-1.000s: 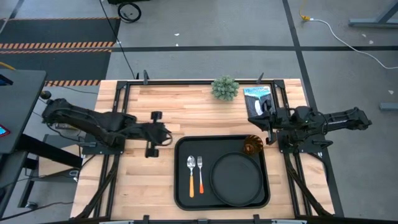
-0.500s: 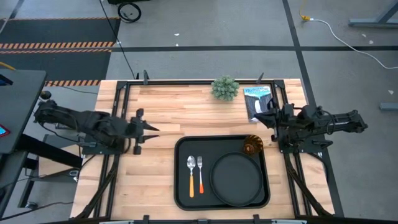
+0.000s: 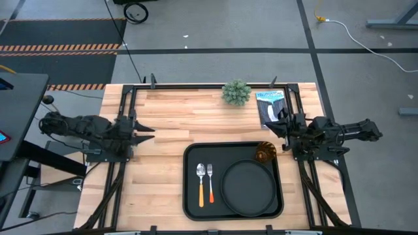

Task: Pick and place plate/cup/fork/spoon on tray
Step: Return to Home Position

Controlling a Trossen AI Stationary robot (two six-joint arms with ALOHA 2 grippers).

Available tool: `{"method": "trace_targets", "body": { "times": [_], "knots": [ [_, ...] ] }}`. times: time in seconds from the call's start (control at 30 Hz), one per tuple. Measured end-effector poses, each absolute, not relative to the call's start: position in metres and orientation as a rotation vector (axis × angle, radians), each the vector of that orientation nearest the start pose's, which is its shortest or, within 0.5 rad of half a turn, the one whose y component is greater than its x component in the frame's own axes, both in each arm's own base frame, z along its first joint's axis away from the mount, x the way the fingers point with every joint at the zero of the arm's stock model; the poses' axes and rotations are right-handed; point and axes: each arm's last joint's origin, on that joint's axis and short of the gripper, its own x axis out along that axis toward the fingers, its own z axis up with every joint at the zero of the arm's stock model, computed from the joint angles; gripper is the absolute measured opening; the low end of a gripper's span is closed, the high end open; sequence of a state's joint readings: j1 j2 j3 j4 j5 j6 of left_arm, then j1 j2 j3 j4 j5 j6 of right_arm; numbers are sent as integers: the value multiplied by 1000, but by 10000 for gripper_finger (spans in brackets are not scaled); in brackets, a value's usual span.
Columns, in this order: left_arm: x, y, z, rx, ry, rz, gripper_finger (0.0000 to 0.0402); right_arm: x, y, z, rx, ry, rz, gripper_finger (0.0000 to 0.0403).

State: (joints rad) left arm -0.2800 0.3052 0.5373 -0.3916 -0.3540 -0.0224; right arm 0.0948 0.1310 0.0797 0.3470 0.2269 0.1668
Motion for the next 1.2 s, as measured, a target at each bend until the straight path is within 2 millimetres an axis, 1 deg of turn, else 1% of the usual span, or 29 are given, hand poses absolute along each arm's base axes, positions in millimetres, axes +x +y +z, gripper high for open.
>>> {"method": "trace_targets", "body": {
  "times": [0.13, 0.17, 0.33, 0.5, 0.6, 0.67, 0.83, 0.97, 1.07, 1.2],
  "knots": [
    [77, -12, 273, -20, 92, 77, 110, 96, 3, 198, 217, -337, -105, 8],
    [75, -11, 269, -38, 80, 77, 110, 96, 2, 197, 220, -330, -110, 8],
    [73, -10, 249, -112, 19, 75, 110, 93, 2, 196, 234, -331, -119, 8],
    [72, -11, 229, -122, -30, 47, 109, 91, 2, 197, 227, -347, -117, 8],
    [76, -12, 220, -94, -14, 42, 109, 91, 2, 197, 236, -347, -114, 8],
    [79, -14, 217, -100, -40, 15, 109, 92, 2, 197, 245, -346, -103, 8],
    [86, -18, 202, -105, -81, -64, 109, 92, 3, 197, 259, -349, -75, 10],
    [92, -20, 182, -103, -49, -82, 109, 92, 3, 197, 257, -349, -75, 18],
    [94, -22, 174, -108, -58, -103, 109, 92, 3, 197, 257, -349, -75, 21],
    [94, -22, 177, -118, -106, -132, 109, 92, 3, 197, 257, -349, -75, 20]
  ]
}}
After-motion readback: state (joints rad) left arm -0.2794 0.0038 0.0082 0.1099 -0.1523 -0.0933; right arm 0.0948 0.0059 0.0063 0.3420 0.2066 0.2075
